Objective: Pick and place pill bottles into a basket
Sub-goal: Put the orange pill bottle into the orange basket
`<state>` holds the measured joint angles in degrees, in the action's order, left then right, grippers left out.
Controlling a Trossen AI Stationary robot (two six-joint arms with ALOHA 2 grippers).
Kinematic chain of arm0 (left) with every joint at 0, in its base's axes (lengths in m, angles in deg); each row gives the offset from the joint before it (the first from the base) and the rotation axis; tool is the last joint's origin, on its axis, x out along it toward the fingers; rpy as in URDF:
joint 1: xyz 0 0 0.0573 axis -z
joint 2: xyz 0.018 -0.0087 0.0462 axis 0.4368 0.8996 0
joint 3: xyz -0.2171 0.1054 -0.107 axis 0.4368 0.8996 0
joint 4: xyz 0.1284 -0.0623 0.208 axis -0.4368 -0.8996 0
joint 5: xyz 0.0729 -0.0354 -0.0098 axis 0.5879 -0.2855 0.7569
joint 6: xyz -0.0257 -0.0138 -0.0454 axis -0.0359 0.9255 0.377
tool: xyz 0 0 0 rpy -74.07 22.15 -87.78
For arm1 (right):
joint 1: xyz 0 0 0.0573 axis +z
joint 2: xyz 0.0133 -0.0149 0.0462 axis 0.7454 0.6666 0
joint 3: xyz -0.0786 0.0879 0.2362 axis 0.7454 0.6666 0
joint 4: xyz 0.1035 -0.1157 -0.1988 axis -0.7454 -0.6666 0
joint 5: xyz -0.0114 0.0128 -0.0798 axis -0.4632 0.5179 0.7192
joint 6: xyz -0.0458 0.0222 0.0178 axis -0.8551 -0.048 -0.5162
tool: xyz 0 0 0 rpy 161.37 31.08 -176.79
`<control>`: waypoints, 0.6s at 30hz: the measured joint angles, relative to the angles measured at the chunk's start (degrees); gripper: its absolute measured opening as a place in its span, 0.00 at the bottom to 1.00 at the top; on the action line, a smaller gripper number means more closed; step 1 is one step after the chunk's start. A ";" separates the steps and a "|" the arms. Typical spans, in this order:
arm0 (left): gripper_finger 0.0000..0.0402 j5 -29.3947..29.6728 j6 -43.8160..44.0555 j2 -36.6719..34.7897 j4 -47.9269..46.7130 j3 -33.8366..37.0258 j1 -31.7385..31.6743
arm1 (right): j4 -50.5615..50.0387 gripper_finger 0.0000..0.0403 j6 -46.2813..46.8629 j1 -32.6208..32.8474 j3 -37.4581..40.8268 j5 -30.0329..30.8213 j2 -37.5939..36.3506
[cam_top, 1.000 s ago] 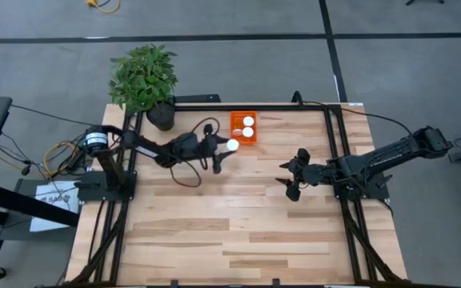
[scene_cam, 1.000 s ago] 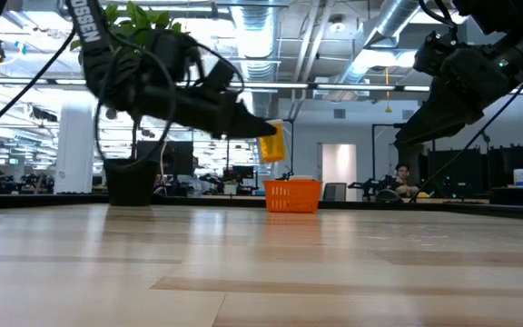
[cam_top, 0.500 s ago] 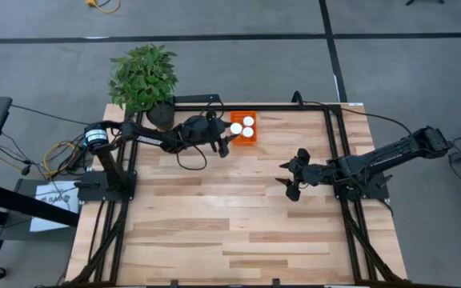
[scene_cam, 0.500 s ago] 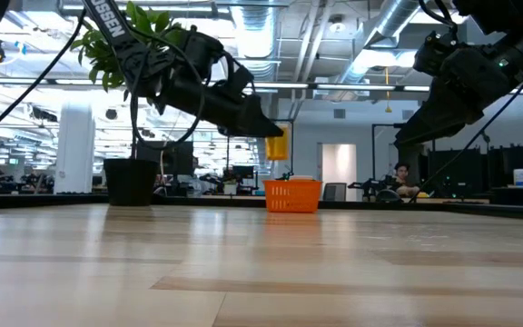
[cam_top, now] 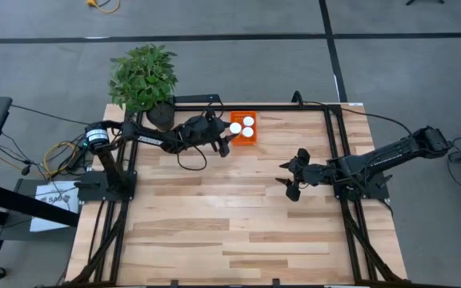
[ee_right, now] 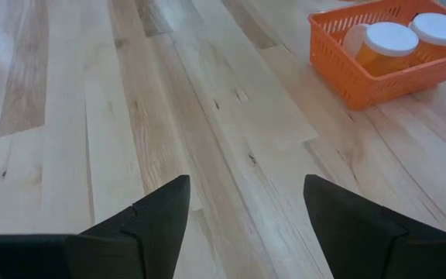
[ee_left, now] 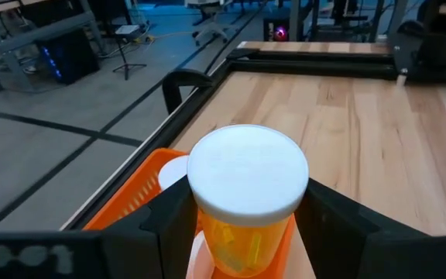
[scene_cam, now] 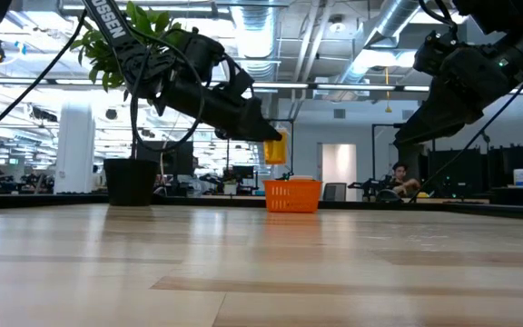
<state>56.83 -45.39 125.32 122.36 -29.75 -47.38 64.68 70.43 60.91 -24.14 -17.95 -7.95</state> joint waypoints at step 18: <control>0.46 6.23 7.43 0.00 0.84 0.00 1.79 | 0.04 0.62 0.00 -0.01 0.00 0.00 -0.02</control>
<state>63.05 -37.96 125.32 123.19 -29.75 -45.58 64.72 70.43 60.90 -24.14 -17.95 -7.97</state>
